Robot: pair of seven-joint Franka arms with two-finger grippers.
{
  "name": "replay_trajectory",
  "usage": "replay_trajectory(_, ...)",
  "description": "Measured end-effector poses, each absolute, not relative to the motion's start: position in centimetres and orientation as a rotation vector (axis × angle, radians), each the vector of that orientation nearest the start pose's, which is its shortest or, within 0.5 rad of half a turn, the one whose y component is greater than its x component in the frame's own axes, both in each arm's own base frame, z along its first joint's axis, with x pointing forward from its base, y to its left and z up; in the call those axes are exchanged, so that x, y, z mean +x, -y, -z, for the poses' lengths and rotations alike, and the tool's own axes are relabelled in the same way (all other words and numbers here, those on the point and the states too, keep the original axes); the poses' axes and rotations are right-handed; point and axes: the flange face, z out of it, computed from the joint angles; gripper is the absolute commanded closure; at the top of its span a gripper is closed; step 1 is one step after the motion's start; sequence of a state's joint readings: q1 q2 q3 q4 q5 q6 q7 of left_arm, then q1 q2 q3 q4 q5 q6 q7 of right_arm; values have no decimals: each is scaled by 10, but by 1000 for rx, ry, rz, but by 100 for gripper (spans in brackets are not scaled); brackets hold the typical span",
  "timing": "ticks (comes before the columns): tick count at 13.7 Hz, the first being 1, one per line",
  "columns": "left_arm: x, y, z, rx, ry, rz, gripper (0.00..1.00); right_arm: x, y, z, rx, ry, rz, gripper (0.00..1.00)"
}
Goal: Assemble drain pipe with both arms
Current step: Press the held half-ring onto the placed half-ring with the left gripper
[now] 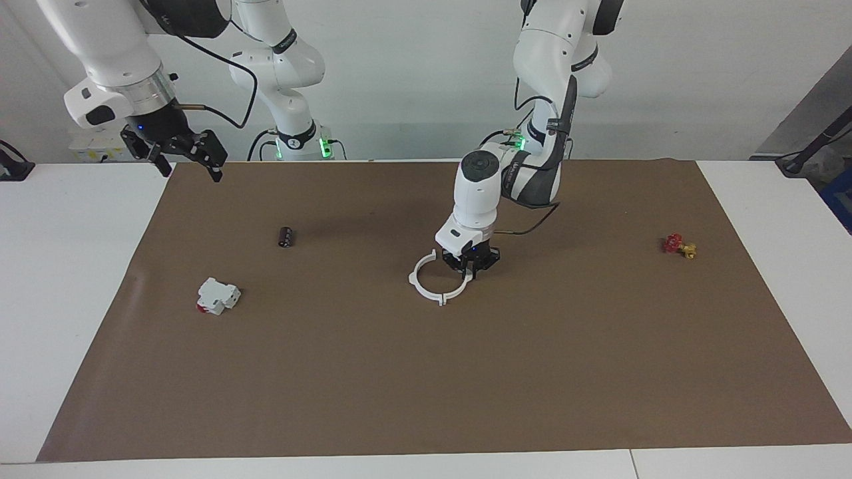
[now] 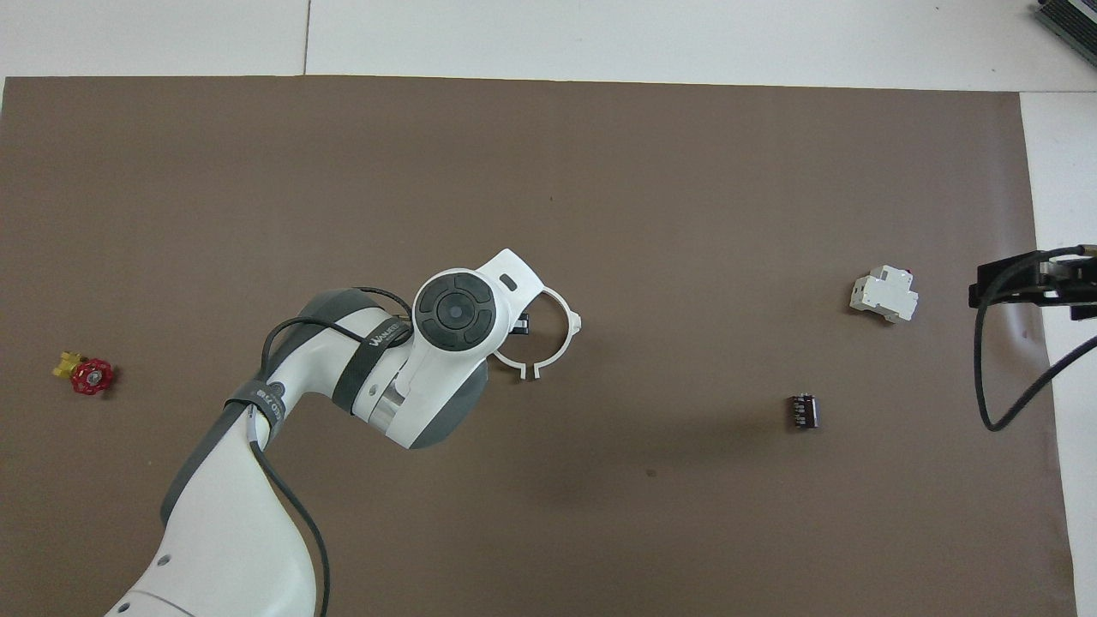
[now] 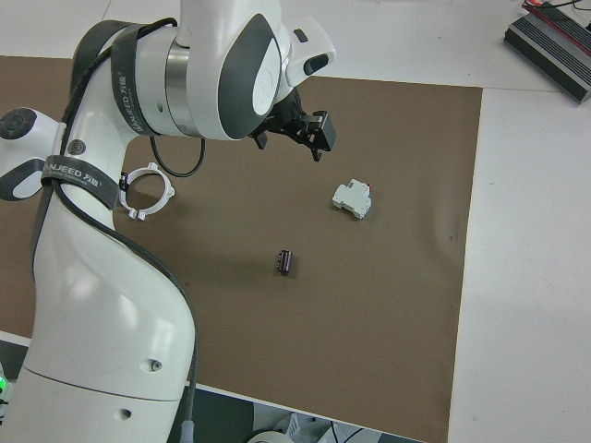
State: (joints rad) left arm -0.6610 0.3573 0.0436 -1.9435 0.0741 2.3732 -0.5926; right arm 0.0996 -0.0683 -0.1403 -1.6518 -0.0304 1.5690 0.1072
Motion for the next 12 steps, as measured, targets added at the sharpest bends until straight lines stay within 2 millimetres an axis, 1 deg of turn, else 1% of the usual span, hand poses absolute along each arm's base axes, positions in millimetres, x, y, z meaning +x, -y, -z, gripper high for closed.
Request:
replay_trajectory(6,504,368,-304,-3128,-55,159,100,532,28,-623,-3154,-233,-23,0)
replay_trajectory(12,504,368,-304,-3134,-6,170,100,532,28,-623,-3154,-233,-23,0)
